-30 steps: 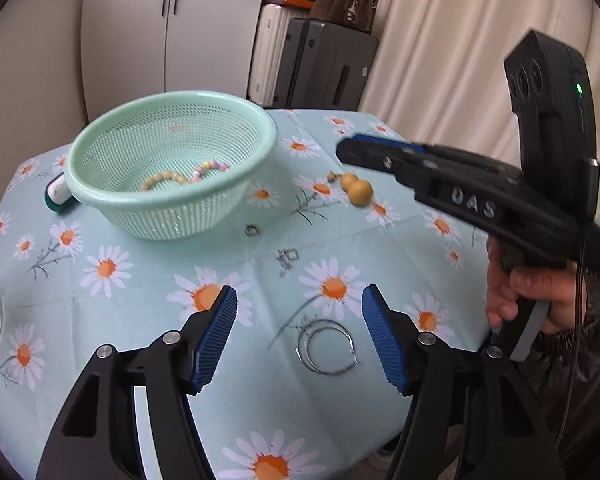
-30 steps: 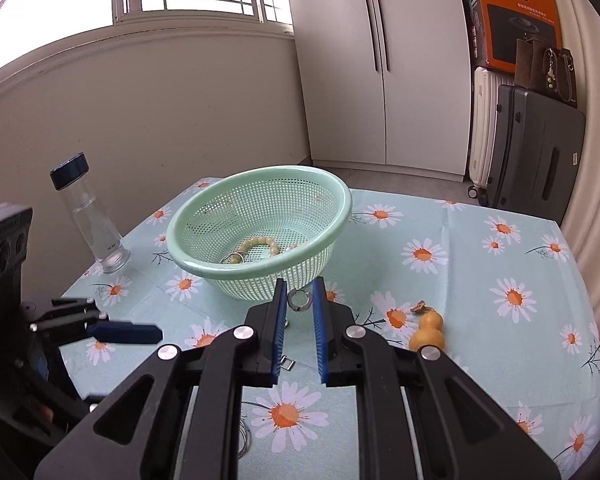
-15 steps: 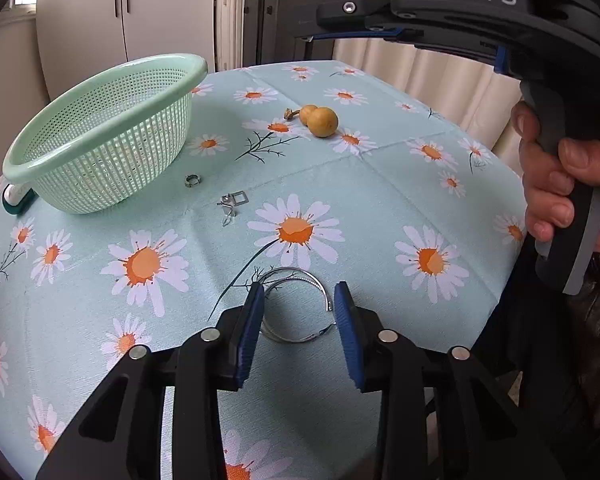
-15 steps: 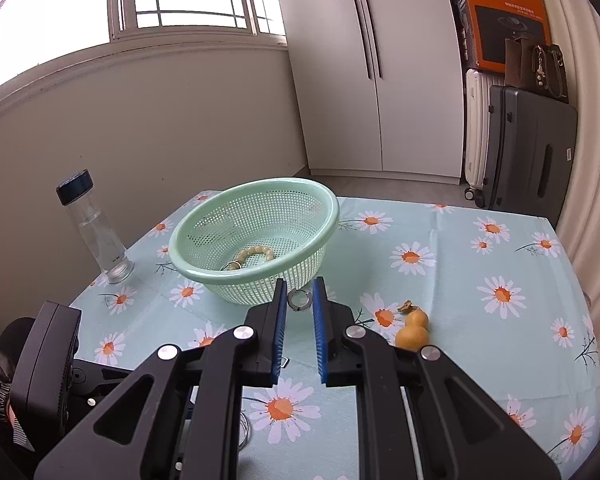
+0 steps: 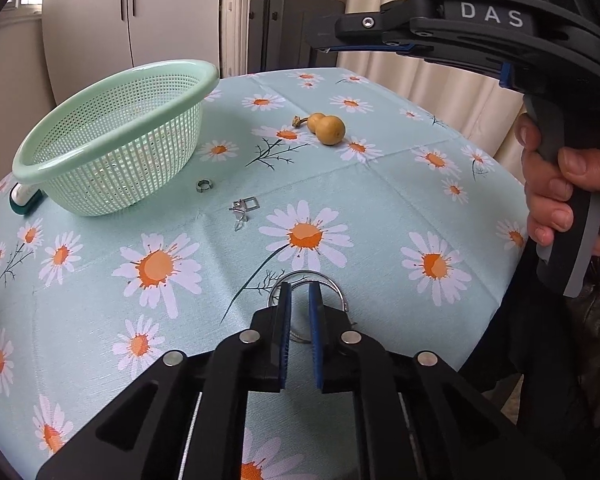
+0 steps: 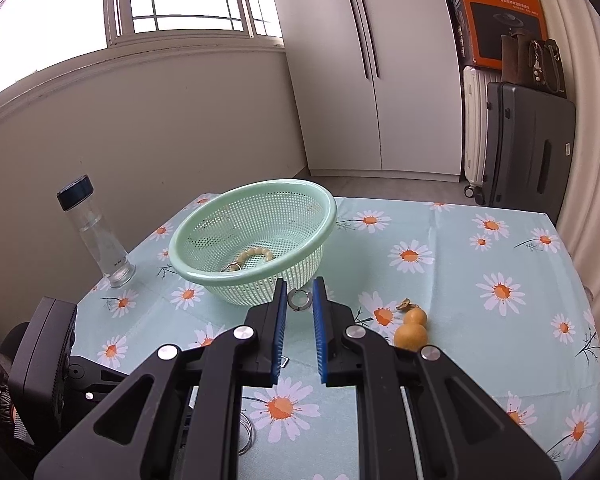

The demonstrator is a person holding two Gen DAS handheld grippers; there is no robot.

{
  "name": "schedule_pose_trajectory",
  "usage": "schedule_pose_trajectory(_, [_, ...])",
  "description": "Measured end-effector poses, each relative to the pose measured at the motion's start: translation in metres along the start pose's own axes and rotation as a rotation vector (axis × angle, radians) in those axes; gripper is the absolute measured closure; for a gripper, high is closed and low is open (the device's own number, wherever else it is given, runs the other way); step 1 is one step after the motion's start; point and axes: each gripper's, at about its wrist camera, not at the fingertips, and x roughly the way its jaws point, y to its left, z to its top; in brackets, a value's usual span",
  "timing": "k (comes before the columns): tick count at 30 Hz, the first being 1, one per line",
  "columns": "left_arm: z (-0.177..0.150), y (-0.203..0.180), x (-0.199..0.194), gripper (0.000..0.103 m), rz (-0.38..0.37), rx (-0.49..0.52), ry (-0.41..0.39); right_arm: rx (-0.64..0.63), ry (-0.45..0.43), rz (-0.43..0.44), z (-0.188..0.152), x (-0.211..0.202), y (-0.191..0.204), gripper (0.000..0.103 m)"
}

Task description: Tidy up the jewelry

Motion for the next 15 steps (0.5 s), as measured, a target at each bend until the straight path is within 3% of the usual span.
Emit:
schedule_pose_trajectory(1, [0.0, -0.001, -0.002, 0.065, 0.001, 0.001, -0.012, 0.001, 0.0, -0.001, 0.0, 0.0, 0.0, 0.088])
schedule_pose_trajectory(3, [0.001, -0.004, -0.01, 0.041, 0.014, 0.008, -0.051, 0.0, -0.001, 0.0, 0.0, 0.0, 0.0, 0.088])
schedule_pose_trajectory(5, [0.003, -0.005, -0.015, 0.039, 0.014, 0.018, -0.078, -0.003, -0.006, 0.0, 0.0, -0.001, 0.0, 0.088])
schedule_pose_trajectory(9, [0.0, -0.006, -0.002, 0.039, 0.0, 0.021, -0.024, 0.009, -0.002, 0.005, 0.0, -0.001, -0.002, 0.088])
schedule_pose_trajectory(12, [-0.005, -0.007, 0.011, 0.039, 0.023, 0.029, 0.013, 0.012, -0.007, 0.006, 0.0, -0.002, -0.002, 0.088])
schedule_pose_trajectory(15, [-0.01, -0.015, 0.015, 0.039, 0.066, 0.092, 0.003, 0.017, -0.011, 0.011, 0.001, -0.004, -0.002, 0.088])
